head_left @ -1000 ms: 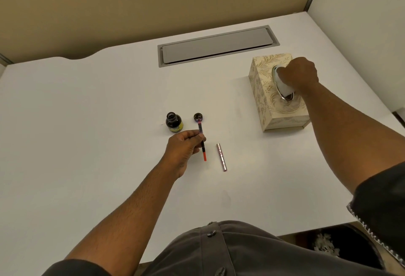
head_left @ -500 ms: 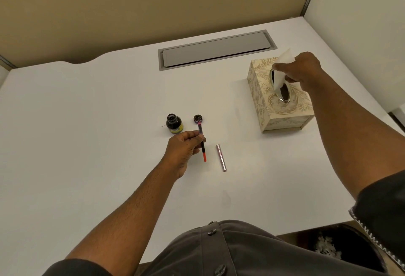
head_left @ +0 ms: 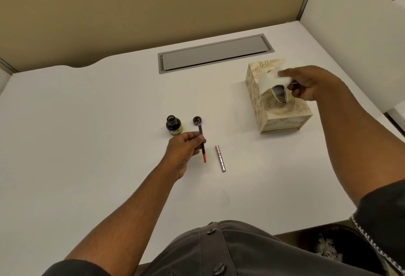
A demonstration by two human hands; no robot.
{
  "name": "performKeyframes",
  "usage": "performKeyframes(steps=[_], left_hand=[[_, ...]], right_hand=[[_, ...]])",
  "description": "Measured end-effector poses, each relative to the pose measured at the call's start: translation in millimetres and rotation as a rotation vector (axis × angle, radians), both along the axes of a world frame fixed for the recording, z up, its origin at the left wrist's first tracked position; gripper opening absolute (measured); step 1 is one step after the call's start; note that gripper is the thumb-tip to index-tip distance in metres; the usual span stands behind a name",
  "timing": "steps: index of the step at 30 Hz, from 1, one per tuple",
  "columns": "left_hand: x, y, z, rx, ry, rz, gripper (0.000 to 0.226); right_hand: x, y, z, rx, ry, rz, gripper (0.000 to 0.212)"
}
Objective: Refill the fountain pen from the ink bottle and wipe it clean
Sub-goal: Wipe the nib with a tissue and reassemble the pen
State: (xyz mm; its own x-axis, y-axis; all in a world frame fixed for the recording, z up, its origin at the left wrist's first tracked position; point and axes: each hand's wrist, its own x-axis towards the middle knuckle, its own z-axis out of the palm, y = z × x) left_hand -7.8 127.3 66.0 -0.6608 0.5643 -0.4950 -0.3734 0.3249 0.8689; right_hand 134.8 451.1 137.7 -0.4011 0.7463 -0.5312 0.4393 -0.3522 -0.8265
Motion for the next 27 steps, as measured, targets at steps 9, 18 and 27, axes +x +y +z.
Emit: performKeyframes(steps=[9,18,27], left_hand=[[4.1,0.0,3.6,-0.001,0.019,-0.012,0.011],[4.9,-1.7,3.5,-0.002,0.014,-0.007,0.009],[5.3,0.7,1.8,0.002,0.003,-0.012,0.009]], right_hand=[[-18.8,-20.7,-25.6,1.168,-0.883,0.442,0.039],[-30.1,-53.9,-42.1,1.385,-0.738,0.594,0.020],[-37.9,-79.1,-50.2,1.280,-0.888,0.574,0.051]])
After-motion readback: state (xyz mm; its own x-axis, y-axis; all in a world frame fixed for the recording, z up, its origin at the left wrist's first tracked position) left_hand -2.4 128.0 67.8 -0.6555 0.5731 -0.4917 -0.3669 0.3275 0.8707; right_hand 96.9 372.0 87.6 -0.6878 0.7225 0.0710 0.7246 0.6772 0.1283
